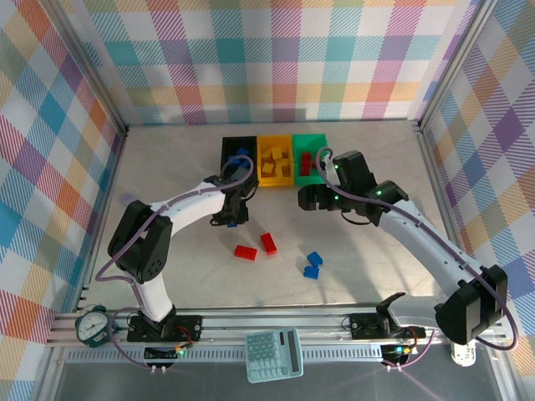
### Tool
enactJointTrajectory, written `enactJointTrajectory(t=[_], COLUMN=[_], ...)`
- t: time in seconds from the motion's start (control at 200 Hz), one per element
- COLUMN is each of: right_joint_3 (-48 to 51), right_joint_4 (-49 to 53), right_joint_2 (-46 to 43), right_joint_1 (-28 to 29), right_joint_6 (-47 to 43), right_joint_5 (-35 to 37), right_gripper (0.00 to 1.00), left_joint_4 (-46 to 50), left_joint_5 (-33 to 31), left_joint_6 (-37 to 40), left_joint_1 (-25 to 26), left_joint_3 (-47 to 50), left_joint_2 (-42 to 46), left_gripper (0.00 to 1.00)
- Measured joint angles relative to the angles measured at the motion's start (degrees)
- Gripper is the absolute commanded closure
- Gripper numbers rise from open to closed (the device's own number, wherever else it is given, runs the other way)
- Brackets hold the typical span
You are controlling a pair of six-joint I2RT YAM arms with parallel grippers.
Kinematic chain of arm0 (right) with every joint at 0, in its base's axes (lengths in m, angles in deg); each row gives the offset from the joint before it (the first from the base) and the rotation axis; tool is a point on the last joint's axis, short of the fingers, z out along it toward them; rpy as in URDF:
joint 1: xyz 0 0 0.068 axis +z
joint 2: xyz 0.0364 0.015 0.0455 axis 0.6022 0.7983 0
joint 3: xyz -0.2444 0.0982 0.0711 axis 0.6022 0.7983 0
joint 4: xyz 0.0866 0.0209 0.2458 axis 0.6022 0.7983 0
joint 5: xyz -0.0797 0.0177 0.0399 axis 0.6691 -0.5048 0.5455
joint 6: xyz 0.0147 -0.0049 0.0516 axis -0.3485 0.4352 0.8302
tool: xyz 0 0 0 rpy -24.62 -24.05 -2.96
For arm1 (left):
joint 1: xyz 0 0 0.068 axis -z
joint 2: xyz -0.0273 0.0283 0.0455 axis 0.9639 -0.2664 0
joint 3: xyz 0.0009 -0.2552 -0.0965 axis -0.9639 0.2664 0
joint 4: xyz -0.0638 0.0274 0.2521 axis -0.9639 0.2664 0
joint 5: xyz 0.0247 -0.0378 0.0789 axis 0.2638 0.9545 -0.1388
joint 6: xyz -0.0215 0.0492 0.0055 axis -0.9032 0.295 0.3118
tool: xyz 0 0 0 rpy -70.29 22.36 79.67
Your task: Sort the legos into containers by color
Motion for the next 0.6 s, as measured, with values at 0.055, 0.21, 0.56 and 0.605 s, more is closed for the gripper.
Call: enactJointTrajectory(t=[0.055,0.21,0.56,0.605], right_joint_3=[0.42,1.9,4.76,4.98], right_joint_4=[0.0,0.35,2.78,3.19], right_joint_2=[-0.46,-2.23,-8.46,-9.18], right_joint_1=[0.0,-0.11,-0.22,-0.22], right_joint_6=[0.02,0.04,0.26,0.31], right_joint_5=[0.17,0.37,1.88,2.14], right_gripper=[0.18,0.18,0.18,0.18], left_joint_4=[0.57,2.16,2.12,1.57], left_joint_5=[0.04,0.0,-2.82,-3.26], left_joint_6=[0.7,3.06,8.5,9.27], left_joint_1=[-0.35,-2.71,-8.85,-9.09], left_joint_3=[-3.23,-13.62,-31.32,-31.8], left_joint_2=[-0.11,-2.49,-15.67,-16.68], left_gripper=[0.69,0.7,0.71,0.71])
